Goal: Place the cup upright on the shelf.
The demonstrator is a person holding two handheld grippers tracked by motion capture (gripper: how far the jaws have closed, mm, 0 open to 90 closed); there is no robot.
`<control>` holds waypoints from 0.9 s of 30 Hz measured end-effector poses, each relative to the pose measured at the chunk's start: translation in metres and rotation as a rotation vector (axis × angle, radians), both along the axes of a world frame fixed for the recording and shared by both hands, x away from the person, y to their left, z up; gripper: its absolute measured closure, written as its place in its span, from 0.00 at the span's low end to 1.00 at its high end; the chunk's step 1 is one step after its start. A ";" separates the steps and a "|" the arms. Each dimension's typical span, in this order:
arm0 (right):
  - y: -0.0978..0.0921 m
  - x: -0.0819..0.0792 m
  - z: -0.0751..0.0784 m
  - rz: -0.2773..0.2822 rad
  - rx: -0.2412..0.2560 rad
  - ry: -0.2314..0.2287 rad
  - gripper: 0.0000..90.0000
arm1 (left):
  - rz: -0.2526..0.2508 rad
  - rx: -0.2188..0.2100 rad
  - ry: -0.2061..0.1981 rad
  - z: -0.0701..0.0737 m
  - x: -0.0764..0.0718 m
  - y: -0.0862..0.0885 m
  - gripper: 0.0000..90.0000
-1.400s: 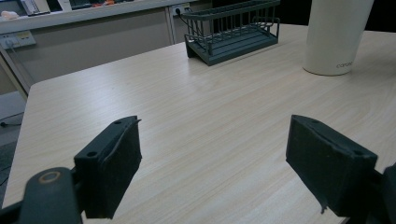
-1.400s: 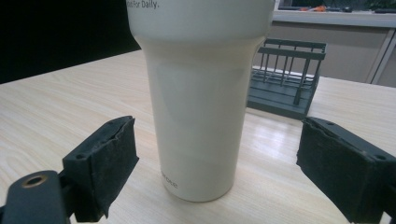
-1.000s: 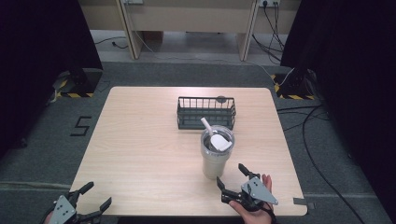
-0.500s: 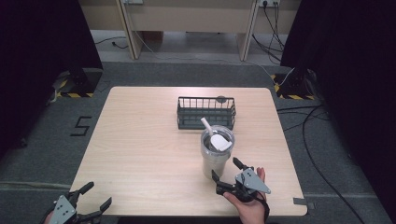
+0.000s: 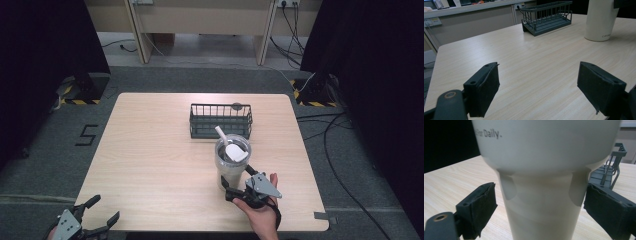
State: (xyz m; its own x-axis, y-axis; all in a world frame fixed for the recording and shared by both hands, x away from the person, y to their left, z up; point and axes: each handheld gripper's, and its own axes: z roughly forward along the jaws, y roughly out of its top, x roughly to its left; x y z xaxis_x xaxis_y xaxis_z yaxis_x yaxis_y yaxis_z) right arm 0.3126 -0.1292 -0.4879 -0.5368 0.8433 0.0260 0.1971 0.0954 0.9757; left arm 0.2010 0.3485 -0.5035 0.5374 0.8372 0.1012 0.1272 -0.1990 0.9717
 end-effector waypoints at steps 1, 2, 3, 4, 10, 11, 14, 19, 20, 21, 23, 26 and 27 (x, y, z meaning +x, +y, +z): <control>0.001 0.001 0.000 -0.004 -0.002 0.000 0.11 | -0.001 0.000 0.000 0.000 0.000 0.000 0.19; 0.002 0.002 -0.001 -0.006 -0.002 0.003 0.11 | -0.002 0.001 0.001 0.000 0.000 0.000 0.19; 0.002 0.003 -0.001 -0.007 0.002 0.005 0.11 | -0.002 0.001 0.001 0.000 0.000 0.000 0.19; 0.002 0.003 -0.001 -0.007 0.002 0.005 0.11 | -0.002 0.001 0.001 0.000 0.000 0.000 0.19; 0.008 0.012 -0.001 -0.015 -0.002 0.004 0.08 | -0.003 0.000 0.002 0.000 0.000 0.000 0.19; 0.009 0.013 -0.001 -0.016 -0.004 0.005 0.07 | -0.003 -0.001 0.002 0.000 0.000 0.000 0.19; 0.013 0.017 -0.002 -0.026 -0.009 0.006 0.06 | -0.004 0.000 0.003 0.000 0.000 0.000 0.19; 0.020 0.021 -0.003 -0.057 -0.012 0.007 0.06 | -0.004 0.001 0.003 0.000 0.000 0.000 0.19; 0.020 0.021 -0.003 -0.057 -0.012 0.007 0.06 | -0.004 0.001 0.003 0.000 0.000 0.000 0.19; 0.022 0.021 -0.003 -0.060 -0.019 0.002 0.05 | -0.005 0.000 0.002 0.000 0.000 0.000 0.19; 0.023 0.022 -0.005 -0.058 -0.029 -0.010 0.06 | -0.008 -0.001 0.002 0.000 0.000 0.000 0.19; 0.023 0.024 -0.006 -0.070 -0.036 -0.020 0.10 | -0.015 -0.002 -0.002 0.000 0.000 0.000 0.19; 0.022 0.024 -0.006 -0.066 -0.032 -0.017 0.10 | -0.015 -0.003 -0.001 0.000 0.000 0.000 0.19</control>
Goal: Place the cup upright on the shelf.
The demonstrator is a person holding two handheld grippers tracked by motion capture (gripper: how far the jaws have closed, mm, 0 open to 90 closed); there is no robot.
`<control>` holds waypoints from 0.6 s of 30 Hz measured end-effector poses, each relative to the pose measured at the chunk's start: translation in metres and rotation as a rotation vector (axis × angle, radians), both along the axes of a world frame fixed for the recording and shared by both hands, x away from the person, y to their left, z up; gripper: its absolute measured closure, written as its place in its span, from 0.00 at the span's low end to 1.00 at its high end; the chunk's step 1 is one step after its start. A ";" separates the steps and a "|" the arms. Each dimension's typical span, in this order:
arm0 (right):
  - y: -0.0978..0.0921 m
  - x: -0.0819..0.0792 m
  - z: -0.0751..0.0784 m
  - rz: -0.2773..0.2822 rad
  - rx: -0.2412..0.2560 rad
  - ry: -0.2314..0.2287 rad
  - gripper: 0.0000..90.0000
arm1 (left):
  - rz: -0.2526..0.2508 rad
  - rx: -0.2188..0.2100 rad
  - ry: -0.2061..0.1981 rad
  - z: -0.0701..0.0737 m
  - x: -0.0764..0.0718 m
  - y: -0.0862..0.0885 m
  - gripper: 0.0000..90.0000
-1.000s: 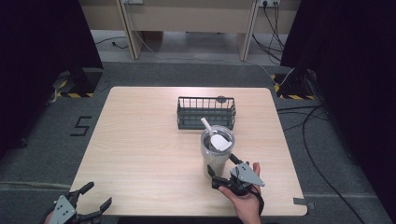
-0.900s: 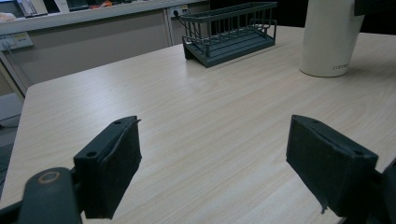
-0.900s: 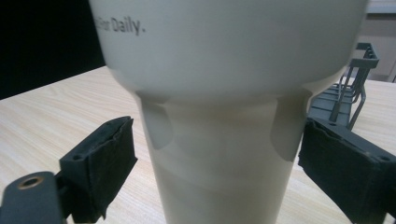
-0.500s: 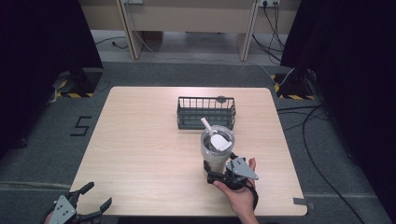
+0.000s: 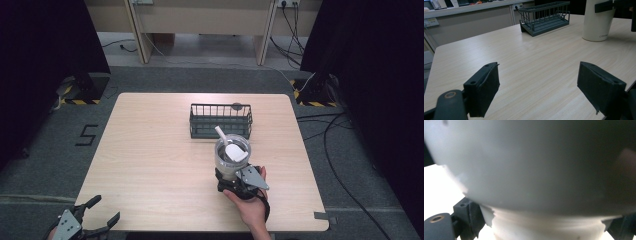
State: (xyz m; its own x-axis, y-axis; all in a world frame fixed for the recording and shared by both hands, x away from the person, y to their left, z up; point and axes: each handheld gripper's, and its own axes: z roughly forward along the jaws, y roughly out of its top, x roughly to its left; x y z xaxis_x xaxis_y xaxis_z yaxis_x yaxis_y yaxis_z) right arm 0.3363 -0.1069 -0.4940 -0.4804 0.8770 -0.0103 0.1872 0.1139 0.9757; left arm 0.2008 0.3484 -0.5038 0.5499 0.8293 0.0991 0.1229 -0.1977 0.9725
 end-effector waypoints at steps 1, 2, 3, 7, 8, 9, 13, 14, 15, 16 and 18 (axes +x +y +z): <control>-0.001 0.000 0.000 0.004 0.003 0.000 0.11 | 0.001 0.000 0.002 0.000 0.000 0.000 0.19; -0.001 0.000 0.000 0.004 0.003 0.000 0.11 | 0.001 0.000 0.002 0.000 0.000 0.000 0.19; -0.001 0.000 0.000 0.007 0.004 -0.002 0.11 | 0.000 -0.002 0.002 0.000 0.000 0.000 0.19; -0.001 0.000 0.000 -0.003 0.008 -0.002 0.11 | -0.003 -0.002 0.000 0.000 0.000 0.000 0.19; 0.000 -0.001 -0.001 -0.008 0.010 -0.009 0.11 | -0.004 -0.003 -0.001 0.000 0.000 0.000 0.19; 0.000 -0.001 -0.001 -0.010 0.012 -0.010 0.11 | -0.004 -0.004 -0.001 0.000 0.000 0.000 0.19; -0.001 -0.001 0.000 -0.002 0.011 -0.003 0.11 | -0.002 -0.009 0.001 0.000 -0.001 0.001 0.19; -0.001 -0.001 0.000 -0.003 0.012 -0.003 0.11 | -0.002 -0.009 0.001 0.000 -0.001 0.001 0.19; -0.001 -0.001 0.000 -0.005 0.014 -0.005 0.11 | -0.002 -0.009 0.001 0.000 0.000 0.001 0.19; -0.001 -0.001 0.000 -0.005 0.014 -0.005 0.11 | -0.001 -0.009 0.001 0.000 0.000 0.001 0.19; -0.001 -0.002 -0.001 -0.004 0.015 -0.011 0.11 | -0.002 -0.003 0.002 0.000 0.000 0.001 0.19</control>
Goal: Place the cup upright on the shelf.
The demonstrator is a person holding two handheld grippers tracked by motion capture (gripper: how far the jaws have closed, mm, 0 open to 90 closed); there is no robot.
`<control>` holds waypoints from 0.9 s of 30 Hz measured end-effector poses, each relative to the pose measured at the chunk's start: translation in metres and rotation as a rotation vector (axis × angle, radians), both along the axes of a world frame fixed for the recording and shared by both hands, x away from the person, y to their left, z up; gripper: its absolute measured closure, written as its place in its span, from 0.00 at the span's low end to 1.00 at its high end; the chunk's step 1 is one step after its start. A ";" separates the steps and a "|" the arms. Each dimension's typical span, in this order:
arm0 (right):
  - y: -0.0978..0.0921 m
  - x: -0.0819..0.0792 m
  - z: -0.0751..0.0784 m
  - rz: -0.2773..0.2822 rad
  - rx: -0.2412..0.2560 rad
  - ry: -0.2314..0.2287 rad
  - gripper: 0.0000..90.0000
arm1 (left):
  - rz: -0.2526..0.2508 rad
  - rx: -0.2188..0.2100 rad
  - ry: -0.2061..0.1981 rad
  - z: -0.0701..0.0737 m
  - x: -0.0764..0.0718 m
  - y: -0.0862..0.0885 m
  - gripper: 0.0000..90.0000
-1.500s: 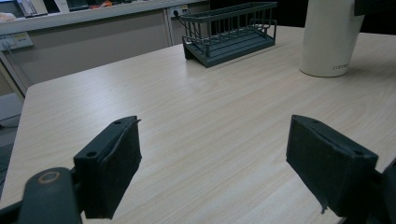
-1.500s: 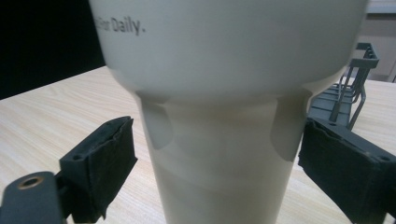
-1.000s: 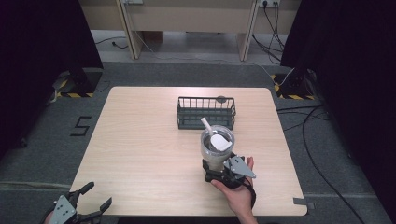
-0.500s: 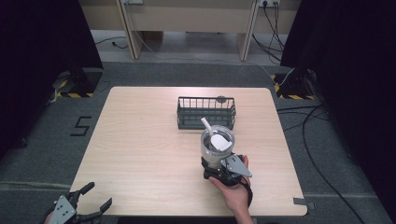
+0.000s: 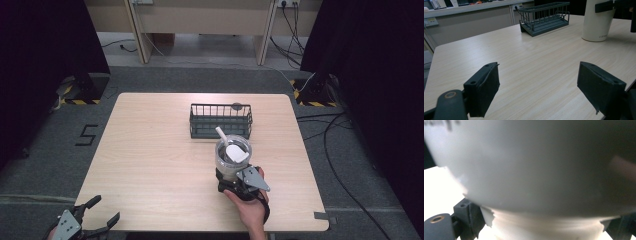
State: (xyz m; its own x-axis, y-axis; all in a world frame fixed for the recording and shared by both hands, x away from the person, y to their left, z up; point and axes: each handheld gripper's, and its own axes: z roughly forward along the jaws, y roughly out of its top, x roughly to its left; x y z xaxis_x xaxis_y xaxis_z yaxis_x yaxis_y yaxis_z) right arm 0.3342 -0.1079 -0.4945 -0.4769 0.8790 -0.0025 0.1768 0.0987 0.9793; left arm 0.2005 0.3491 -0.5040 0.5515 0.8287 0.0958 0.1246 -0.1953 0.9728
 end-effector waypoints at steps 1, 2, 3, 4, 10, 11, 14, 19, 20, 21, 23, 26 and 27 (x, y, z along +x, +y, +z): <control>0.000 0.000 0.000 0.000 0.004 -0.003 0.11 | 0.000 0.001 0.001 0.000 0.000 0.000 0.19; -0.001 0.000 -0.001 -0.003 0.006 -0.005 0.11 | 0.001 0.002 0.002 0.000 0.000 0.000 0.19; -0.001 0.000 -0.001 -0.003 0.006 -0.005 0.11 | 0.001 0.002 0.002 0.000 0.000 0.000 0.19; -0.001 0.000 -0.001 -0.005 0.016 -0.007 0.11 | 0.003 0.002 0.003 0.000 0.000 0.000 0.19; -0.003 0.003 0.002 -0.007 0.006 -0.002 0.11 | 0.003 0.002 0.001 0.000 0.000 0.000 0.19; -0.003 0.003 0.002 -0.007 0.006 -0.002 0.11 | 0.003 0.002 0.001 0.000 0.000 0.000 0.19; -0.004 0.006 0.009 -0.015 0.008 -0.009 0.11 | 0.002 0.000 0.000 0.000 0.000 0.000 0.19; -0.007 0.010 0.018 -0.024 0.000 -0.022 0.11 | 0.002 0.002 -0.002 0.000 0.000 0.000 0.20; -0.008 0.012 0.023 -0.029 0.004 -0.028 0.11 | 0.002 0.002 -0.002 0.000 0.000 0.000 0.20; -0.008 0.012 0.023 -0.029 0.004 -0.028 0.11 | 0.002 0.002 -0.002 0.000 0.000 0.000 0.20; -0.009 0.015 0.027 -0.029 0.019 -0.026 0.11 | 0.002 0.003 -0.001 0.000 0.000 0.000 0.20; -0.009 0.018 0.031 -0.038 0.019 -0.030 0.11 | 0.003 0.002 -0.001 0.000 0.000 0.000 0.20; -0.009 0.019 0.032 -0.039 0.024 -0.030 0.11 | 0.004 0.003 -0.001 0.000 0.000 0.000 0.20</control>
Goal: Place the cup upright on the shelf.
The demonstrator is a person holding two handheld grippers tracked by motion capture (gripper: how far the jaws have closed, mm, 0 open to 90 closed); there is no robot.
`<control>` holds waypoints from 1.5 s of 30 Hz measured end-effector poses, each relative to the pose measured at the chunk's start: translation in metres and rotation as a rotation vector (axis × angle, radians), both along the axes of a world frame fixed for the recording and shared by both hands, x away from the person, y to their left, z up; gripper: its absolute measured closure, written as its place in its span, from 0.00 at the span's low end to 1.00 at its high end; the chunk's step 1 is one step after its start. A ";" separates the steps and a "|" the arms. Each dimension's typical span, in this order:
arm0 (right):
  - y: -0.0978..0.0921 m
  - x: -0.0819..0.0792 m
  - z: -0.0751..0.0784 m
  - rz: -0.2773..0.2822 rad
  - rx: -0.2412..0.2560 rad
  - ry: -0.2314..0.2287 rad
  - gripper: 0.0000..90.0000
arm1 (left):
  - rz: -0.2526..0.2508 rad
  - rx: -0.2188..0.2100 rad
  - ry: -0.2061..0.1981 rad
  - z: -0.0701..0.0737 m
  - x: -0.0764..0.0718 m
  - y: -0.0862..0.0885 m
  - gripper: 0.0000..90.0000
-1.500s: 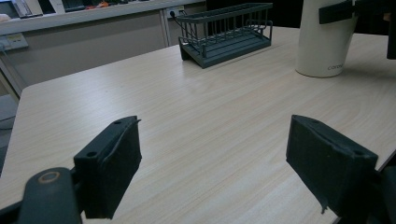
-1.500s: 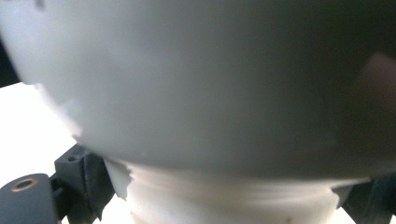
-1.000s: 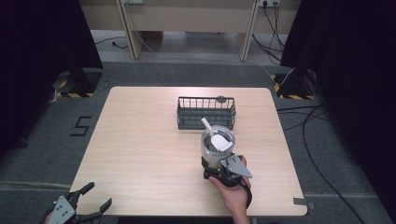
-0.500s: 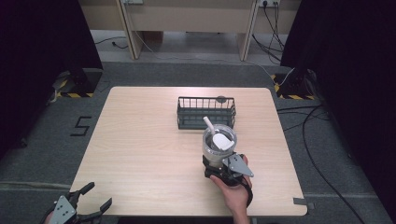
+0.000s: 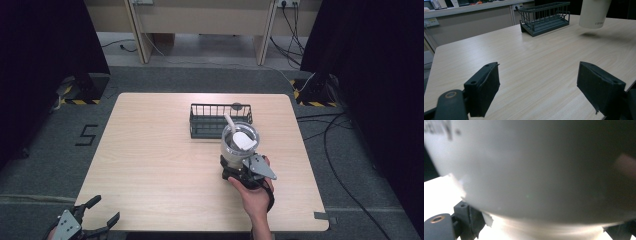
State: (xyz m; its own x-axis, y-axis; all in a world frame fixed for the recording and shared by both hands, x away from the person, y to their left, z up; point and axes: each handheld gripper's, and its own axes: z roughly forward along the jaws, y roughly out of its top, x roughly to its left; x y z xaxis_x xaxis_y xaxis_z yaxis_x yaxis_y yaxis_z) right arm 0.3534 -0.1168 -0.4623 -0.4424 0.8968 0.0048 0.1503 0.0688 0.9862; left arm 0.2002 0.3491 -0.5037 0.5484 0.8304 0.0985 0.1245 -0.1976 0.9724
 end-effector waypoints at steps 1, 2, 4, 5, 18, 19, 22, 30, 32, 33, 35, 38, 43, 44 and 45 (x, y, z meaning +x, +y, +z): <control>-0.001 0.001 0.001 0.000 -0.005 -0.004 0.11 | 0.000 -0.001 -0.001 0.000 0.000 0.000 0.20; -0.001 0.002 0.002 0.000 -0.001 -0.004 0.11 | 0.000 -0.001 0.000 0.000 0.000 0.000 0.20; -0.001 0.005 0.005 0.000 0.000 -0.004 0.11 | 0.000 -0.004 0.000 0.000 0.000 0.000 0.20; -0.001 0.006 0.006 -0.002 -0.002 -0.006 0.11 | 0.000 -0.002 -0.001 0.000 0.000 0.000 0.20; -0.001 0.024 0.020 -0.017 0.012 -0.014 0.11 | 0.003 -0.002 0.000 0.000 0.000 0.000 0.20; -0.001 0.027 0.023 -0.019 0.010 -0.016 0.11 | 0.003 -0.002 0.000 0.000 0.000 0.000 0.20; -0.001 0.030 0.026 -0.020 0.011 -0.020 0.11 | 0.003 -0.003 0.000 0.000 0.000 0.000 0.20; 0.001 0.042 0.037 -0.034 0.015 -0.032 0.11 | 0.003 -0.003 0.000 0.000 0.000 0.000 0.20; 0.002 0.044 0.039 -0.034 0.013 -0.034 0.11 | 0.003 -0.003 0.000 0.000 0.000 0.000 0.20; 0.003 0.045 0.040 -0.034 0.014 -0.034 0.11 | 0.004 -0.006 -0.001 0.000 0.000 0.000 0.20; 0.003 0.046 0.041 -0.035 0.011 -0.037 0.11 | 0.004 -0.007 -0.001 0.000 0.000 0.000 0.20; 0.005 0.050 0.044 -0.036 0.014 -0.037 0.11 | 0.003 -0.007 0.000 0.000 0.000 0.000 0.20; 0.009 0.059 0.049 -0.040 0.019 -0.040 0.11 | 0.004 -0.007 0.000 0.000 0.001 0.001 0.20; 0.009 0.059 0.049 -0.040 0.019 -0.040 0.11 | 0.004 -0.007 0.000 0.000 0.001 0.001 0.20; 0.010 0.060 0.049 -0.041 0.021 -0.041 0.11 | 0.005 -0.008 0.000 0.000 0.001 0.001 0.20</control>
State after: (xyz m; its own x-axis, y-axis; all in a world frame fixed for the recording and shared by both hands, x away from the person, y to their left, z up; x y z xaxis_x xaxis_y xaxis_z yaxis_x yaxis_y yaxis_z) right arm 0.4136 -0.1070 -0.4131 -0.4054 0.9141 0.0062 0.1121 0.0430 0.9928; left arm 0.2009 0.3497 -0.5042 0.5446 0.8336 0.0920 0.1255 -0.1895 0.9738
